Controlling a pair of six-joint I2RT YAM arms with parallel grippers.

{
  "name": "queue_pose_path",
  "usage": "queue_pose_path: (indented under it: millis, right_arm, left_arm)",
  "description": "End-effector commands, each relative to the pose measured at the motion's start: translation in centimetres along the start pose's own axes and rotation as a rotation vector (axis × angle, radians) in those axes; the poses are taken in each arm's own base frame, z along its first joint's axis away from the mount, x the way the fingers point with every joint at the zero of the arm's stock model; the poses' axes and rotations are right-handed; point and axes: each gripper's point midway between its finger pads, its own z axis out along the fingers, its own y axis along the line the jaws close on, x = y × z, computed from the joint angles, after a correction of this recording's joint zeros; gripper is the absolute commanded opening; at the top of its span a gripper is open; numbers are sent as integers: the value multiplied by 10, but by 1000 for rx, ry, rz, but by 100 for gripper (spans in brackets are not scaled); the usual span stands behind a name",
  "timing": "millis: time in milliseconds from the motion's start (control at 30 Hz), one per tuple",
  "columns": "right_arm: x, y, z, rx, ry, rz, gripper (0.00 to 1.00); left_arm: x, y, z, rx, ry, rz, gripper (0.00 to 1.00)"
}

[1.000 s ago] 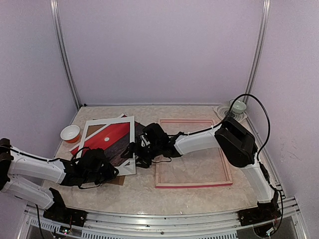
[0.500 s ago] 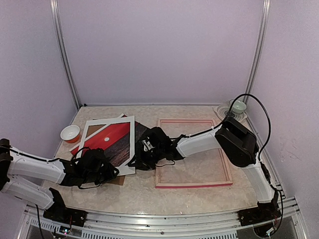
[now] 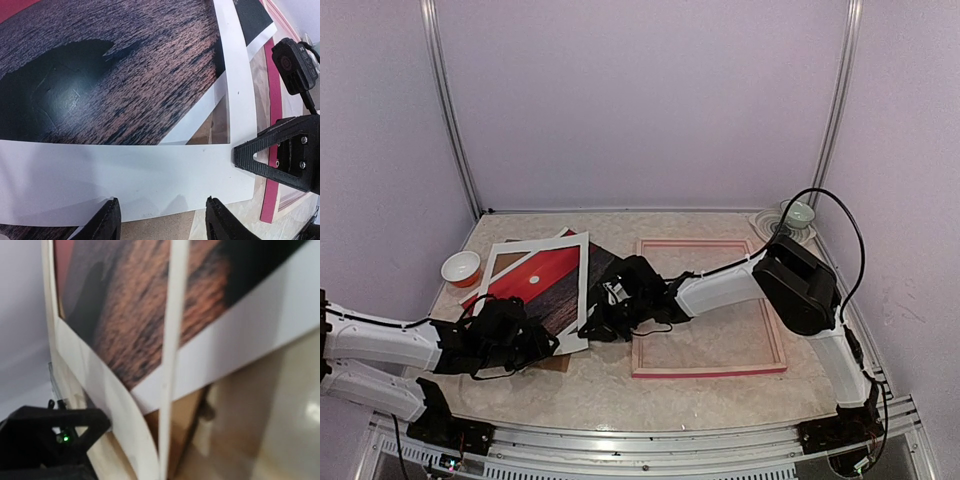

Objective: Put the photo into the frame
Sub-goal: Pick up the mat board from the photo.

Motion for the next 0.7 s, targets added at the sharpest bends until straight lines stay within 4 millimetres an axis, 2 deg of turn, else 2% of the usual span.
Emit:
queue_pose_path:
  millis: [0, 267, 467, 667]
  right_arm:
    - [4, 40, -15, -77, 1, -73, 0]
    - [7, 61, -42, -115, -13, -120, 0]
    - [12, 49, -66, -94, -28, -120, 0]
    - [22, 33, -99, -87, -25, -135, 0]
  left_arm:
    - [-10, -6, -13, 3, -36, 19, 62]
    - [-28, -7, -35, 6, -108, 13, 67]
    - [-32, -5, -44, 14, -131, 10, 68]
    - [-32, -3, -46, 7, -134, 17, 75]
